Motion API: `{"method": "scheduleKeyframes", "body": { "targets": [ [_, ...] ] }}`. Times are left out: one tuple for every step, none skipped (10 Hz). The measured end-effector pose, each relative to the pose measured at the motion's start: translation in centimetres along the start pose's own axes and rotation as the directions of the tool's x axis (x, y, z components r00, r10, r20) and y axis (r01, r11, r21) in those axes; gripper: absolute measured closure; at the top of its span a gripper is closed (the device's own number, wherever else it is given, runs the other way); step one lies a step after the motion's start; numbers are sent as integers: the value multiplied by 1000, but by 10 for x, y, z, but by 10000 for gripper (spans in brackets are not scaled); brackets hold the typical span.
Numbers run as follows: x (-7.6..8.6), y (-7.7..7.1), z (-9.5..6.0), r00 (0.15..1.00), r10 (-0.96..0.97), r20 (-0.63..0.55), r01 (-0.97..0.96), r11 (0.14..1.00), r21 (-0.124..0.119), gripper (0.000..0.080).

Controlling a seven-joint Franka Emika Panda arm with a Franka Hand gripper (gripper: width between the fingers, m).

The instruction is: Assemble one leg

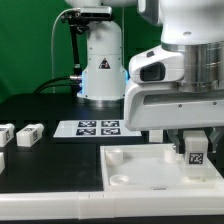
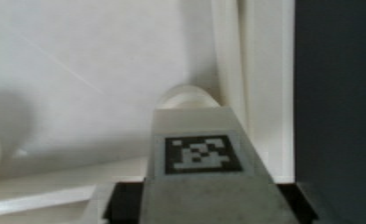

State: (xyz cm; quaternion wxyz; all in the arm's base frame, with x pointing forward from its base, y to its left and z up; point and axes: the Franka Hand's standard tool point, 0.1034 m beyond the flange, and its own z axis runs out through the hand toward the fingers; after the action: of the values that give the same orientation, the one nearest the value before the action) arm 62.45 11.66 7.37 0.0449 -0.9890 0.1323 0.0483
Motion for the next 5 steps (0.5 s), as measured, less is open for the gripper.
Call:
{"method": "scheduleKeyframes", "body": {
  "targets": [
    [-2, -1, 0, 986, 165, -4, -165, 986, 4, 508],
    [-3, -1, 1, 950, 311, -6, -311, 950, 1, 508],
    [-3, -1, 1, 895, 445, -12, -445, 895, -4, 508],
    [-3, -2, 1, 838, 545, -18, -545, 838, -7, 508],
    [-3, -2, 1, 791, 612, -24, -612, 791, -7, 508]
  ]
}}
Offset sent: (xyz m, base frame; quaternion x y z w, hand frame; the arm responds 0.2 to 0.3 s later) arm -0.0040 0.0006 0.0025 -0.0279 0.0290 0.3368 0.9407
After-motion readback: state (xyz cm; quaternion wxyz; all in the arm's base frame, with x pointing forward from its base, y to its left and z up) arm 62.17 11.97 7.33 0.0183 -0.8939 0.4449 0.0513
